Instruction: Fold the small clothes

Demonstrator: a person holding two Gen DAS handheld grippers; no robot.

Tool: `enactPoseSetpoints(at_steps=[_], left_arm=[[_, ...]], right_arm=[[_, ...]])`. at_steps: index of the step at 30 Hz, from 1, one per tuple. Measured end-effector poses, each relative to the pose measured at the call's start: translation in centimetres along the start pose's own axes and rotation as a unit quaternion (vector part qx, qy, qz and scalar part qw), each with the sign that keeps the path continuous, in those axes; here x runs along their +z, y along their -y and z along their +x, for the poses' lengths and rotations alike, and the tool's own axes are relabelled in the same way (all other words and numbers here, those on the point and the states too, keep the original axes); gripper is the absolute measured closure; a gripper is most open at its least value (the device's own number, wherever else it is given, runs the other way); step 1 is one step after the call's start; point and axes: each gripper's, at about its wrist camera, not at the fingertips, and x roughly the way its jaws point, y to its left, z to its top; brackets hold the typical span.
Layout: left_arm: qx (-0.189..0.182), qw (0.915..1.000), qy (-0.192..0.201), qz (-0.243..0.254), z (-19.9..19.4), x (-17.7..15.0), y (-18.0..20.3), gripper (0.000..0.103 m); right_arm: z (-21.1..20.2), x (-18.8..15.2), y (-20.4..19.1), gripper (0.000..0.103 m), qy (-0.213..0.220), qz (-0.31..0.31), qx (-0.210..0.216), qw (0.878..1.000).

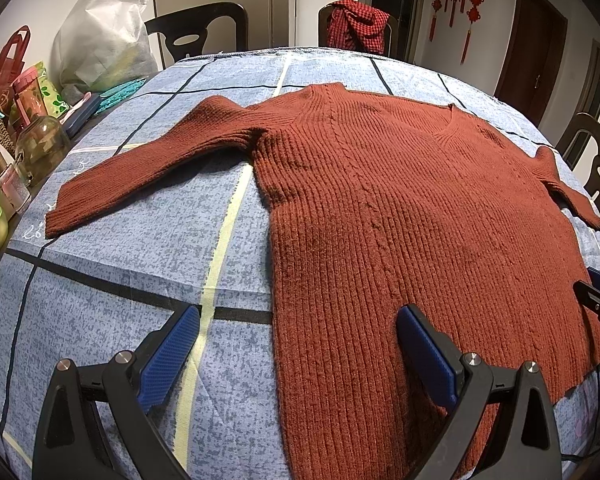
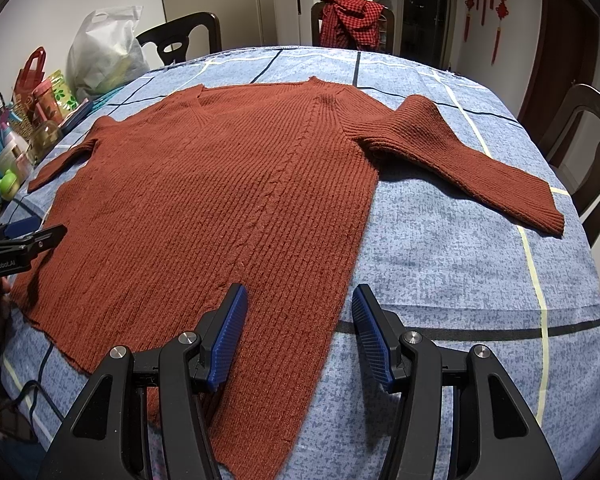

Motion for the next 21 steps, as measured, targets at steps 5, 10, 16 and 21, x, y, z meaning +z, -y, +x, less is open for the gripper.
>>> enactPoseSetpoints(at_steps=[5,10,16,21], left_arm=[[0.000,1.0000,0.000,0.000,-0.02,0.00,0.01,0.003],[0.001,1.0000,0.000,-0.001,-0.07,0.04,-0.33,0.003],[0.003,1.0000,0.002,-0.002,0.04,0.32,-0.65,0.003],[0.004,1.0000,0.003,-0.003,0.03,0.22,-0.60,0.003]], right_arm=[[0.02,-0.03,0.01,0.048,0.000,0.000,0.000,1.000],[0.01,-0.04,-0.21,0.048,0.002,0.000,0.000,1.000],[-0.07,-0.10,0.15,0.048,0.003,0.001,0.002,1.000],[-0.10,-0.10,0.09,0.048,0.002,-0.001,0.002,1.000]])
